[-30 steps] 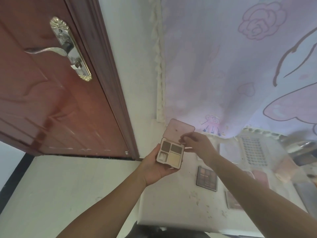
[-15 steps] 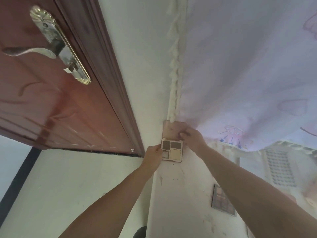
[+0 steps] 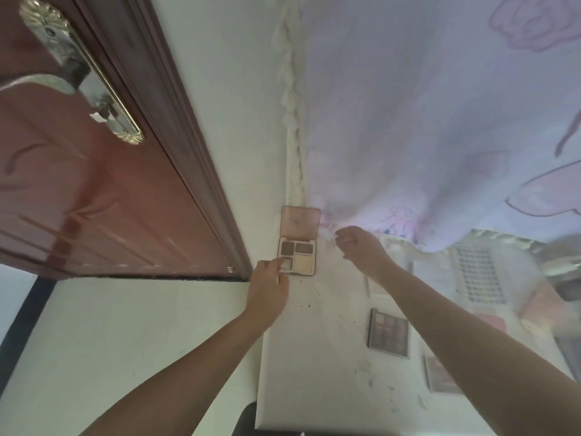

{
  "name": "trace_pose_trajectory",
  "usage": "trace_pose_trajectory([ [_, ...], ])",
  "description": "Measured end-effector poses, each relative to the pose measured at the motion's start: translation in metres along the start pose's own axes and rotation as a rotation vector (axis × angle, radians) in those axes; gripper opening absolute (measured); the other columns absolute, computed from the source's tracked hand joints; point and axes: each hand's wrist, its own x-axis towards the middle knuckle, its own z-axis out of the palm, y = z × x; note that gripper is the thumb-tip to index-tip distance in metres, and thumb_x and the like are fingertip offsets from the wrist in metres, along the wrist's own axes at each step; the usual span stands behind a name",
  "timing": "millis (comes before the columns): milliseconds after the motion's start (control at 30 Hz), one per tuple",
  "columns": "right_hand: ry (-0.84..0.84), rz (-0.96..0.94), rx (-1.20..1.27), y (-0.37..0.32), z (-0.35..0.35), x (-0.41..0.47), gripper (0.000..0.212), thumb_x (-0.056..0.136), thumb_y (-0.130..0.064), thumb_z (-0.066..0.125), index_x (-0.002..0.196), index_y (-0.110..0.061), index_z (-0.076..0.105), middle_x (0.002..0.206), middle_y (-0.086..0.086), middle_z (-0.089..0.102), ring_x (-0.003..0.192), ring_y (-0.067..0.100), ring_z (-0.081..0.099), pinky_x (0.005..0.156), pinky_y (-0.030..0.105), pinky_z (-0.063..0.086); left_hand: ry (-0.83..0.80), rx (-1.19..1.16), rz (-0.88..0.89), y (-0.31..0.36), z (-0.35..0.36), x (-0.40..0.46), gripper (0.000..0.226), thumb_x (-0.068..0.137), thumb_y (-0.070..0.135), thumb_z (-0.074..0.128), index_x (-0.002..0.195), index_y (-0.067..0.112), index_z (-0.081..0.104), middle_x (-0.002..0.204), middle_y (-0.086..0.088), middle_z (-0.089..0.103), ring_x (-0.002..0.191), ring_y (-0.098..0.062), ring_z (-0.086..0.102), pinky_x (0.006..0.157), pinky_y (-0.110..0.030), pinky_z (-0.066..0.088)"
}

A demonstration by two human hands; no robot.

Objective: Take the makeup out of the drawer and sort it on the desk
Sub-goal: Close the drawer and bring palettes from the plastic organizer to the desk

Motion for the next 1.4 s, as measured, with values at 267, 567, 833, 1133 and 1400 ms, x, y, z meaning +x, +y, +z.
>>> trace_pose_trajectory([
  [267,-0.193,-0.151,-0.956,0.087,-0.048,-0.114,0.049,0.091,-0.044,0.033,0.125,-0.015,0.052,0.134,0.004,0.046,0.123,0.022,0.043,0.096,0.024,0.035,-0.491,0.041,0.05,0.046,0.093,-0.066,0.039,0.097,0.011,0.037,0.134,0.007,0.049,0.131,-0.011,0.05,0.121,-0.022,0.049,0.099,-0.022,0.034],
  [567,-0.105,-0.277,-0.961,0.121,-0.042,-0.128,0.049,0.082,-0.034,0.055,0.126,-0.015,0.043,0.135,0.006,0.038,0.123,0.028,0.036,0.098,0.032,0.038,-0.471,-0.26,-0.137,0.063,0.103,-0.072,0.027,0.096,0.01,0.039,0.111,0.013,0.062,0.109,-0.011,0.064,0.087,-0.017,0.055,0.075,-0.026,0.044],
  [833,-0.146,-0.422,-0.49,0.055,-0.022,-0.124,0.052,0.075,-0.039,0.07,0.119,-0.021,0.048,0.122,-0.005,0.045,0.113,0.014,0.044,0.094,0.024,0.039,-0.642,-1.193,-0.544,0.04,0.042,-0.077,0.047,0.097,0.041,0.043,0.122,0.004,0.059,0.106,-0.019,0.065,0.084,-0.027,0.065,0.076,-0.037,0.057],
  [1133,-0.244,-0.418,-0.279,0.02,0.007,-0.112,0.042,0.078,-0.032,0.072,0.112,-0.032,0.047,0.119,-0.007,0.049,0.115,0.009,0.048,0.101,0.036,0.044,-0.617,-1.43,-0.47,0.031,0.015,-0.086,0.045,0.096,0.045,0.046,0.12,0.011,0.063,0.12,-0.019,0.061,0.102,-0.031,0.064,0.086,-0.043,0.054],
  [1400,-0.274,-0.412,-0.326,0.016,0.019,-0.103,0.046,0.075,-0.032,0.074,0.114,-0.027,0.05,0.119,-0.005,0.051,0.113,0.012,0.051,0.1,0.037,0.045,-0.646,-1.556,-0.509,0.018,0.0,-0.072,0.057,0.096,0.041,0.046,0.139,0.003,0.043,0.133,-0.022,0.05,0.113,-0.031,0.052,0.091,-0.043,0.052],
])
